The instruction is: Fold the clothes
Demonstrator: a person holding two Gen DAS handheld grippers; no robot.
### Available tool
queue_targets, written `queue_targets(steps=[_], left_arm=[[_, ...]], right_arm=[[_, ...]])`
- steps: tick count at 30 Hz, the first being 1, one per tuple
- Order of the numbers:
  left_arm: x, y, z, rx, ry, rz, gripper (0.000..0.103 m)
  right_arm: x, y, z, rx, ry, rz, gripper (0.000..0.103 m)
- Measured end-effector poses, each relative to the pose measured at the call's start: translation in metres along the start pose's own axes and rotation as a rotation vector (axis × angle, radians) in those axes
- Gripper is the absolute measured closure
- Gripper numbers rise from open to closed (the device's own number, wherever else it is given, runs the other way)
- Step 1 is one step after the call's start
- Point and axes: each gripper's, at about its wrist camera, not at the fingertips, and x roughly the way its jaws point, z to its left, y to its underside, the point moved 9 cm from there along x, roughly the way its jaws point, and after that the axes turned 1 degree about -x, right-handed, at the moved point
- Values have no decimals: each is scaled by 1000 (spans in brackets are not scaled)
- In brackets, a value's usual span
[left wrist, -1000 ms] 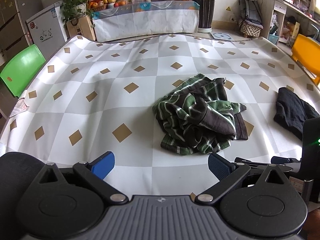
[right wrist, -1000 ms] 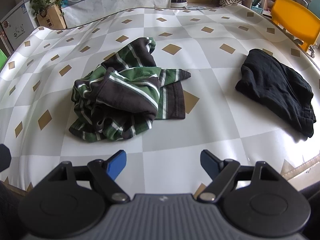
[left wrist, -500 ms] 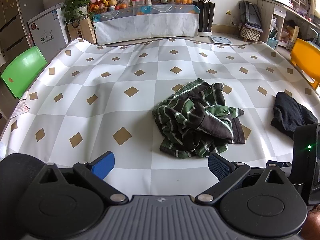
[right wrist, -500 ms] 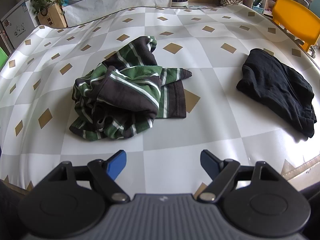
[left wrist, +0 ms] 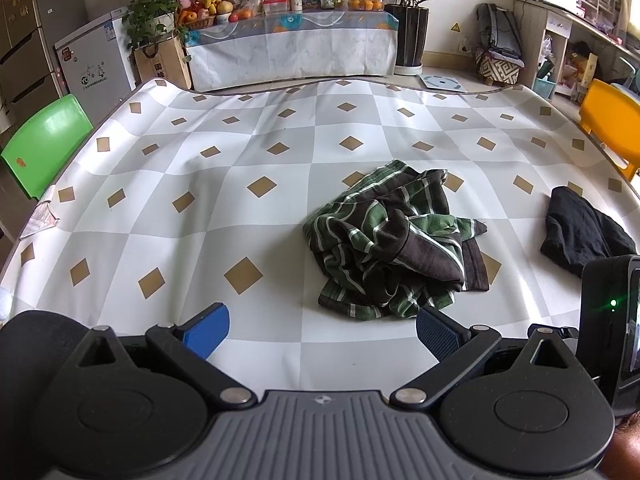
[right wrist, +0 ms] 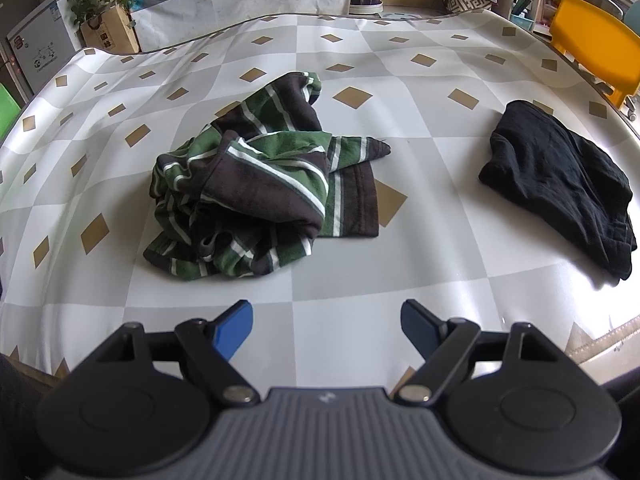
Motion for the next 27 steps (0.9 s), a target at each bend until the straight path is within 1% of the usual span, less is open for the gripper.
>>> queue_targets(steps=[5, 13, 18, 21, 27], left_arm=[[7, 1, 0, 6, 22, 16, 3], [25, 9, 7, -39, 52, 63, 3], [37, 15, 14, -63, 48, 91, 3], [43, 19, 17, -70, 41, 108, 3], [53, 21, 18, -39, 16, 113, 3]], right_arm=[[-1, -2, 4, -7, -15, -10, 23], [2, -2, 5, 10, -36, 0, 23], [4, 0, 13, -26, -45, 4, 23], [6, 2, 17, -52, -28, 12, 23], [9, 3, 17, -40, -32, 23, 23]])
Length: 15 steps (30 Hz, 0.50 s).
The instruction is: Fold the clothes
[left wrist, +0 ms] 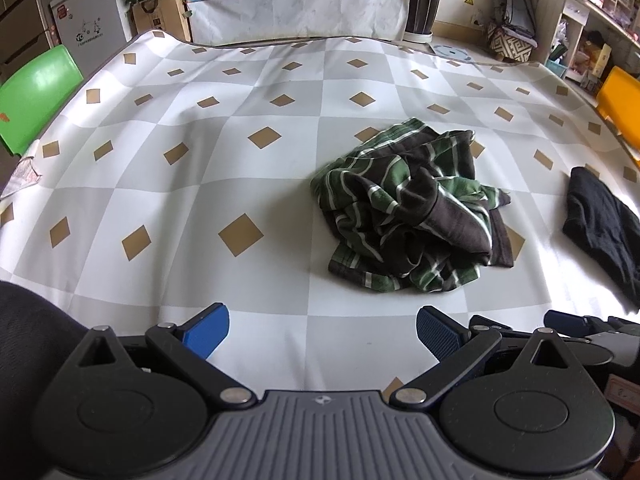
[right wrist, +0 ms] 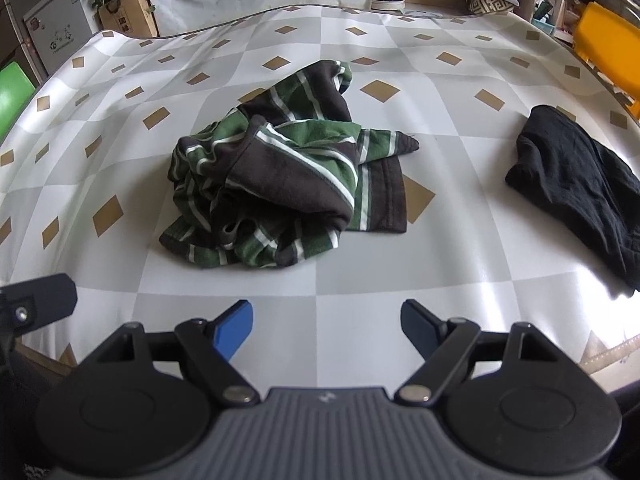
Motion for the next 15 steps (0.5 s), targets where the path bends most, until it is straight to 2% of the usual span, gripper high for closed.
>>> queue_targets(steps=[7, 15], left_arm=[[10, -14, 5, 12, -10, -10, 3], [32, -33, 15, -6, -8, 20, 3]], right_arm=[[-2, -1, 2, 31, -53, -17, 25], [1, -2, 6, 42, -85, -11, 27]])
